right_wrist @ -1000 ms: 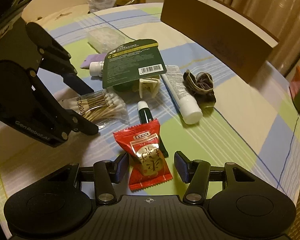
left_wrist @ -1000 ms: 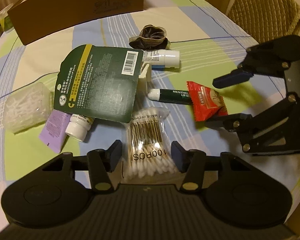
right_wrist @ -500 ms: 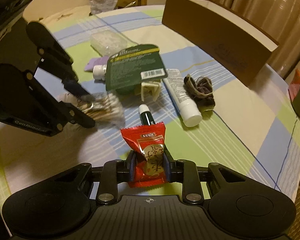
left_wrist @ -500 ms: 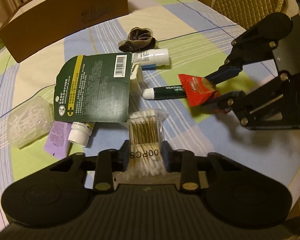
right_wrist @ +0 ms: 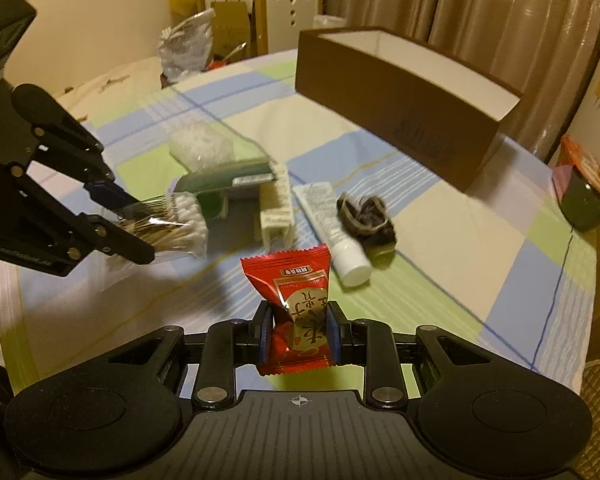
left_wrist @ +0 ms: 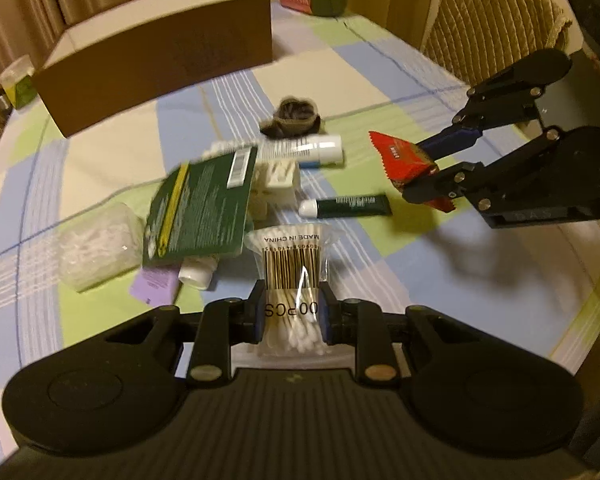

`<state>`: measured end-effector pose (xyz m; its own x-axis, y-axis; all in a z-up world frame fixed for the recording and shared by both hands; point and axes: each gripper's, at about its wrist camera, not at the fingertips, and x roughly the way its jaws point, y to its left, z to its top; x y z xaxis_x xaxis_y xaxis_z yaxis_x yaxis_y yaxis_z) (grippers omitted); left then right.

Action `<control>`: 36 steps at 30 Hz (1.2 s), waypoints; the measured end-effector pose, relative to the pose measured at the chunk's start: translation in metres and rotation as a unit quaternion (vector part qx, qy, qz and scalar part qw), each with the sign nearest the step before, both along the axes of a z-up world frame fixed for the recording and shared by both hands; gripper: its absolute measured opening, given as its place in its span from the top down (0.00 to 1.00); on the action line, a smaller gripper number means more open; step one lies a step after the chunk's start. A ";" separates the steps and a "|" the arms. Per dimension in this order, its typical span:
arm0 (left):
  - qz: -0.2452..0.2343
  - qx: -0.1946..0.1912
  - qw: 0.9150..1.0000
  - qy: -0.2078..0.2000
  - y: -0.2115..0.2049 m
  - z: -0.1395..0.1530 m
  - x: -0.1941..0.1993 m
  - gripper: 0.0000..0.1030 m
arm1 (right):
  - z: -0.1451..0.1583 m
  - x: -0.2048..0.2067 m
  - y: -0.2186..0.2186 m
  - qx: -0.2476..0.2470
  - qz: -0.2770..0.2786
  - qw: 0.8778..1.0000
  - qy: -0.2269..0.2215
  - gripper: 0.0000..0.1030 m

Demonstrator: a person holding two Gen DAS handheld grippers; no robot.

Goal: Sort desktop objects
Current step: 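Carry the swab bag and candy packet up over the brown box with both tools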

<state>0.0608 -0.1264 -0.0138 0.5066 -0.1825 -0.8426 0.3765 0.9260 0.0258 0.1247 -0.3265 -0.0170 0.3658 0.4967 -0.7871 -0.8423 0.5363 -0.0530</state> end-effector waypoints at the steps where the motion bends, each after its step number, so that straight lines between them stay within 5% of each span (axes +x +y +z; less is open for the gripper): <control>1: -0.001 -0.001 1.000 -0.005 -0.001 0.005 -0.001 0.80 | 0.003 0.002 -0.001 0.004 -0.003 1.000 0.000 0.74; 12: 0.013 -0.017 0.998 -0.052 0.005 0.047 0.019 0.80 | 0.033 0.021 0.005 0.032 -0.053 0.998 0.003 0.74; 36: -0.012 -0.059 0.992 -0.113 0.129 0.081 0.128 0.80 | 0.078 0.086 0.101 0.023 -0.165 0.986 -0.008 0.74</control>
